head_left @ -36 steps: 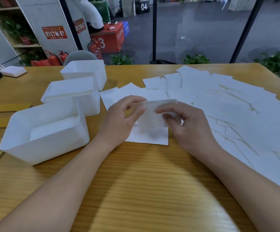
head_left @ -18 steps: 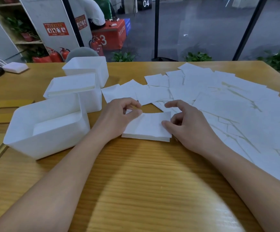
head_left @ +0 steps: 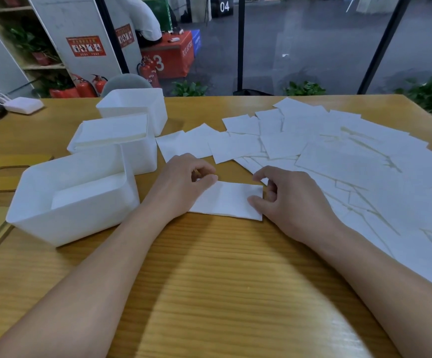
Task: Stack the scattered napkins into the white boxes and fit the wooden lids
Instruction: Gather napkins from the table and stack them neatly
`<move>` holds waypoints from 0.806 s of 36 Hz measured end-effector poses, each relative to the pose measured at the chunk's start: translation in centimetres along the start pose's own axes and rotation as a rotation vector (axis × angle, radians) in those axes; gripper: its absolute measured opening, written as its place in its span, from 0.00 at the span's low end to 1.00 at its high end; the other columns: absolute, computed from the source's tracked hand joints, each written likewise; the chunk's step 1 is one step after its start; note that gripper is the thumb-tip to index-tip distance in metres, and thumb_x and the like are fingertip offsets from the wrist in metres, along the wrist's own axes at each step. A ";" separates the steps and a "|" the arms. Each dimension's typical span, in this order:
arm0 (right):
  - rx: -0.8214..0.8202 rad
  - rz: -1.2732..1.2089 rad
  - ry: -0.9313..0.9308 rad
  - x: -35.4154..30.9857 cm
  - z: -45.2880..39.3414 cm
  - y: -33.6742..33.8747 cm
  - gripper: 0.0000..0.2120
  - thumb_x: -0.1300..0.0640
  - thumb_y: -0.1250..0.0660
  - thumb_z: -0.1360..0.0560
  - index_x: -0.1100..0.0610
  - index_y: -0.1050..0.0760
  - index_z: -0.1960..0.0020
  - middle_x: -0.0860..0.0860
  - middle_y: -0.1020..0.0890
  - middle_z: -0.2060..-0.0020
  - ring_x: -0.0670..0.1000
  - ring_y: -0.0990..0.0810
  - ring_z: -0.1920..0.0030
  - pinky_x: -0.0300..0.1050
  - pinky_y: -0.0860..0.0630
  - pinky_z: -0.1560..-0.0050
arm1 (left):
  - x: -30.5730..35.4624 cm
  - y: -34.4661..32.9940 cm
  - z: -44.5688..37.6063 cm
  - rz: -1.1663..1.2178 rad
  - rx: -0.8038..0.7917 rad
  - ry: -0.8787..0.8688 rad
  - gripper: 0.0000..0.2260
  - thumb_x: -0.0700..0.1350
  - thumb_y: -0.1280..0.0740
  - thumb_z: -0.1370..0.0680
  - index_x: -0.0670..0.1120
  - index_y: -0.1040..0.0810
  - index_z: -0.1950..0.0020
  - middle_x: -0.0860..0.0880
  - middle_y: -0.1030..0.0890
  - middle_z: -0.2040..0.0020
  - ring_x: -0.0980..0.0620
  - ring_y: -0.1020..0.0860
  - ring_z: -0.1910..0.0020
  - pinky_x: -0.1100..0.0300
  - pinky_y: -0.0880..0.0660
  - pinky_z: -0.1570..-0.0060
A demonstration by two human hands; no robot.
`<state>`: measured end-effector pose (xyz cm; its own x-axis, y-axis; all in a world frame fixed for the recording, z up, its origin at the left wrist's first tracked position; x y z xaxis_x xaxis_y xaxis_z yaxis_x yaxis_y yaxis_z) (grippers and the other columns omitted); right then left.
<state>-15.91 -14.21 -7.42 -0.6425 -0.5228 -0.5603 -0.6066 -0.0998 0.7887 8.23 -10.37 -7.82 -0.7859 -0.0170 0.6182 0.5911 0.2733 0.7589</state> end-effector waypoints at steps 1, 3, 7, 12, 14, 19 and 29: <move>0.019 0.003 0.022 0.0 0.0 0.1 0.13 0.47 0.25 0.24 0.44 0.19 0.41 0.43 0.21 0.65 0.43 0.22 0.61 0.51 0.21 0.56 | 0.0 0.0 -0.1 -0.001 0.009 -0.010 0.04 0.52 0.28 0.16 0.59 0.13 0.47 0.60 0.19 0.47 0.62 0.22 0.47 0.63 0.26 0.46; 0.022 -0.011 0.077 -0.2 -0.1 0.0 0.11 0.45 0.25 0.24 0.43 0.17 0.43 0.41 0.21 0.57 0.41 0.23 0.57 0.46 0.24 0.57 | 0.0 -0.3 -0.2 0.007 0.011 -0.038 0.06 0.51 0.30 0.15 0.58 0.13 0.47 0.61 0.18 0.45 0.60 0.23 0.42 0.57 0.24 0.39; -0.106 -0.021 0.177 -0.7 0.0 -1.5 0.11 0.39 0.25 0.23 0.40 0.16 0.42 0.35 0.22 0.41 0.38 0.27 0.45 0.38 0.29 0.47 | 0.3 -1.2 -0.3 -0.056 -0.059 -0.072 0.12 0.53 0.35 0.12 0.58 0.14 0.34 0.62 0.23 0.27 0.55 0.35 0.24 0.47 0.34 0.24; -0.155 0.054 0.251 -0.9 -0.1 -2.1 0.14 0.38 0.28 0.21 0.43 0.16 0.39 0.34 0.21 0.36 0.42 0.29 0.41 0.42 0.29 0.41 | 0.7 -2.0 -1.6 -0.205 -0.127 -0.071 0.17 0.56 0.41 0.11 0.60 0.22 0.24 0.61 0.34 0.16 0.54 0.43 0.17 0.45 0.49 0.19; -0.145 0.072 0.262 -0.8 -0.2 -2.0 0.14 0.39 0.29 0.20 0.43 0.16 0.39 0.36 0.20 0.34 0.44 0.29 0.39 0.45 0.28 0.37 | 0.8 -2.4 -1.9 -0.238 -0.144 -0.065 0.18 0.54 0.43 0.10 0.59 0.24 0.22 0.61 0.32 0.18 0.54 0.41 0.17 0.48 0.49 0.21; -0.128 0.124 0.277 -0.7 -0.3 -1.9 0.15 0.41 0.31 0.19 0.46 0.16 0.38 0.38 0.19 0.33 0.48 0.27 0.37 0.54 0.29 0.34 | 0.8 -2.6 -2.3 -0.289 -0.100 -0.082 0.18 0.50 0.43 0.10 0.54 0.22 0.23 0.58 0.26 0.20 0.55 0.35 0.20 0.51 0.46 0.21; -0.081 0.018 0.175 -0.3 -0.6 -1.4 0.19 0.41 0.29 0.19 0.44 0.20 0.30 0.36 0.19 0.41 0.44 0.25 0.39 0.49 0.29 0.34 | 1.9 -0.4 -1.4 -0.184 0.140 -0.114 0.05 0.50 0.24 0.20 0.57 0.17 0.45 0.59 0.18 0.51 0.61 0.23 0.55 0.58 0.25 0.52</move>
<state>-14.64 -14.42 -8.20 -0.5575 -0.6638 -0.4986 -0.5515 -0.1529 0.8201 6.78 -11.84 -6.70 -0.8980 0.0277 0.4391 0.4115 0.4061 0.8159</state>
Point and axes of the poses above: each hand's wrist, its own z-axis away from the middle knuckle, its own y-axis out of the back of the hand, x = y × z, the point moved 5 cm from there along -z, towards the middle knuckle
